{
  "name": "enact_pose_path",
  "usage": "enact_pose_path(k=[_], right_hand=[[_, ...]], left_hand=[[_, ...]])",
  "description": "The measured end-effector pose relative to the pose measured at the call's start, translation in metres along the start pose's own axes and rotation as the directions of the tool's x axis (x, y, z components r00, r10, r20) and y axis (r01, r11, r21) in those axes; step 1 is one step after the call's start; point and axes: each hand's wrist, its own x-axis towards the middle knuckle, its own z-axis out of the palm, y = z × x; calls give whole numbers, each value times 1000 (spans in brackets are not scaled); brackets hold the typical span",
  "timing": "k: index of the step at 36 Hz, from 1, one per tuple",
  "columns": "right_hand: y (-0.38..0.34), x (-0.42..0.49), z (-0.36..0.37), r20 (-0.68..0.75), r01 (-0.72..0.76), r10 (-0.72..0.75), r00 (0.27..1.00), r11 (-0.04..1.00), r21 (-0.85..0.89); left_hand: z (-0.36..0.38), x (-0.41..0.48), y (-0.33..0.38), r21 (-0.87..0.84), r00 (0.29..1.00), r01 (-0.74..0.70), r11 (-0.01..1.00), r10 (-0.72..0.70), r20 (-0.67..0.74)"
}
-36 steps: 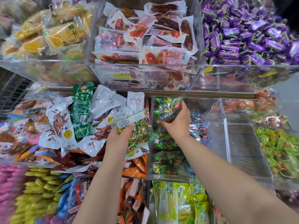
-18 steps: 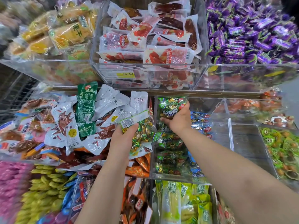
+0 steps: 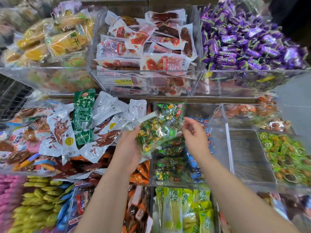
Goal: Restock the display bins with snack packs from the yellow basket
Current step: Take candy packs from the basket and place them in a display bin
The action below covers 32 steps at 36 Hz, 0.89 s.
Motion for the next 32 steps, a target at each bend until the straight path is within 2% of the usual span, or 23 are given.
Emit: enact_pose_path(k=[2, 4, 6, 7, 9, 11, 12, 14, 15, 17, 18, 19, 21, 24, 27, 32], right_hand=[[-1, -14, -15, 137, 217, -209, 968, 975, -42], [-2, -21, -26, 287, 471, -407, 867, 858, -205], [-3, -21, -31, 316, 607, -529, 788, 754, -252], [-4, -20, -32, 282, 625, -564, 776, 749, -220], [-7, -16, -35, 203, 576, -549, 810, 811, -102], [-13, -14, -38, 177, 385, -387, 905, 922, 48], [-13, -11, -40, 182, 277, -292, 939, 955, 103], [-15, -3, -43, 188, 99, -129, 974, 981, 164], [-15, 2, -46, 197, 23, -59, 979, 983, 181], [-17, 13, -54, 230, -53, 22, 973, 990, 130], [-19, 18, -57, 256, -52, 35, 966, 997, 58], [-21, 23, -61, 285, -41, 42, 958, 999, -12], [-24, 33, -62, 320, -26, 59, 946, 994, -109], [-27, 46, -53, 341, 0, 87, 936, 969, -246], [-28, 56, -48, 363, 12, 99, 927, 957, -291], [-26, 75, -66, 360, -8, 116, 926, 958, -287]], left_hand=[[5, -2, 0, 12, 998, 21, 1000, -21, 59], [11, -4, -2, 114, 997, 47, 992, -54, 62], [18, -5, -2, 208, 993, 89, 974, -103, 60], [21, -5, -2, 272, 988, 117, 955, -139, 64], [26, -5, 1, 419, 974, 168, 893, -216, 70], [31, -4, 5, 590, 981, 151, 793, -195, 12], [31, -1, 7, 687, 993, 108, 719, -115, -35], [24, 9, 11, 864, 977, -65, 500, 208, -47], [18, 14, 11, 915, 919, -171, 364, 394, 15], [9, 19, 11, 950, 778, -295, 101, 603, 178], [7, 25, 10, 950, 741, -310, -23, 620, 257], [7, 31, 8, 948, 748, -289, -137, 585, 313], [7, 43, 1, 924, 817, -214, -317, 461, 348], [0, 56, -13, 885, 886, -169, -434, 326, 329], [-7, 61, -25, 823, 888, -128, -553, 306, 343], [-9, 63, -27, 832, 874, -137, -537, 329, 356]])
